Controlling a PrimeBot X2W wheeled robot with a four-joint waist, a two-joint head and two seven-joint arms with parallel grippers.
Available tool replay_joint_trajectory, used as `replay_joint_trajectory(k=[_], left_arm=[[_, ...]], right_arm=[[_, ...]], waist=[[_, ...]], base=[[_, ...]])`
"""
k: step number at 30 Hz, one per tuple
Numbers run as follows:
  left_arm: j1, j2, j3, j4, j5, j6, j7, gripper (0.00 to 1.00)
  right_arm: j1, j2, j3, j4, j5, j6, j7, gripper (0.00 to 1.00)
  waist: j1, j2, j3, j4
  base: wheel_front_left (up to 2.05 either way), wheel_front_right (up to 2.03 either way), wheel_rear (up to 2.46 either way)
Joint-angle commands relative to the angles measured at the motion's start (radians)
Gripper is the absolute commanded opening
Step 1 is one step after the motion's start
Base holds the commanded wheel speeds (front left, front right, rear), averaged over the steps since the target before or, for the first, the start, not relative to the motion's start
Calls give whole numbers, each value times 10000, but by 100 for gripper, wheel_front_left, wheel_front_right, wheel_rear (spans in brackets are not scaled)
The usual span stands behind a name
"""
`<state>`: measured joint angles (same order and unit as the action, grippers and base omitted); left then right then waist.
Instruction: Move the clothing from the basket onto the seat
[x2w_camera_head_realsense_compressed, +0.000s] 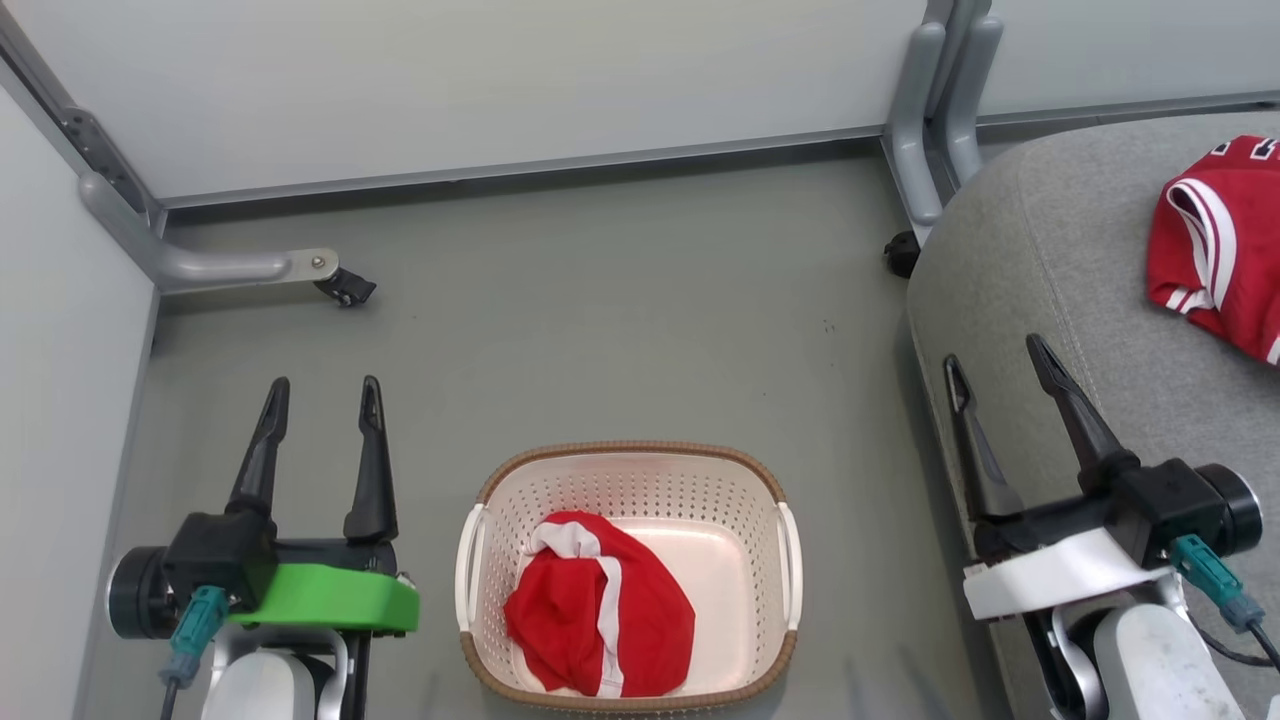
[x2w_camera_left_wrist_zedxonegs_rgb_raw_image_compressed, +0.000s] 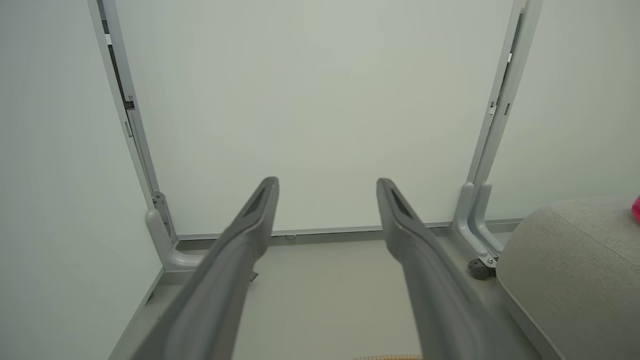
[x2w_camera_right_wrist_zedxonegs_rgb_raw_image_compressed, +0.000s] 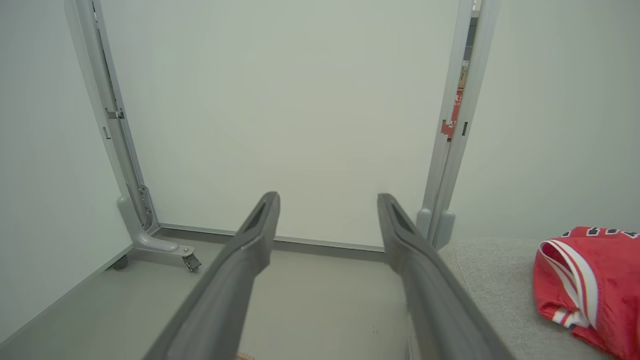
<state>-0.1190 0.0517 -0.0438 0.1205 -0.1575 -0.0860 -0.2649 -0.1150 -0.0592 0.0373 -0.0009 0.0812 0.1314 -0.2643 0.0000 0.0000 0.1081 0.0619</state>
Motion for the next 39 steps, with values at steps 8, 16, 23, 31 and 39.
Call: replay_joint_trajectory(k=[8,16,23,31,39], left_arm=[[260,-8,-219,119,-137,37,8,100],[329,-9,-313,174,-100,30,8,100],[356,-9,-333,218,-107,36,8,100],[231,-8,-355,257,-86,52,10,100],[211,-9,-328,250,-67,29,9,100]], right_arm=[[613,68,-244,32,338,-14,-2,100],[929,77,-291,-17,545,-14,-2,100],[969,76,-328,140,693,-14,-2,100],[818,76,-321,258,733,-14,-2,100],[752,77,-322,279,707,-14,-2,100]], waist=[[0,0,-199,26],[0,0,-263,29],[0,0,-224,-22],[0,0,-166,-36],[0,0,-120,-53]], base=[[0,0,0],[0,0,0],[0,0,0],[0,0,0],[0,0,0]])
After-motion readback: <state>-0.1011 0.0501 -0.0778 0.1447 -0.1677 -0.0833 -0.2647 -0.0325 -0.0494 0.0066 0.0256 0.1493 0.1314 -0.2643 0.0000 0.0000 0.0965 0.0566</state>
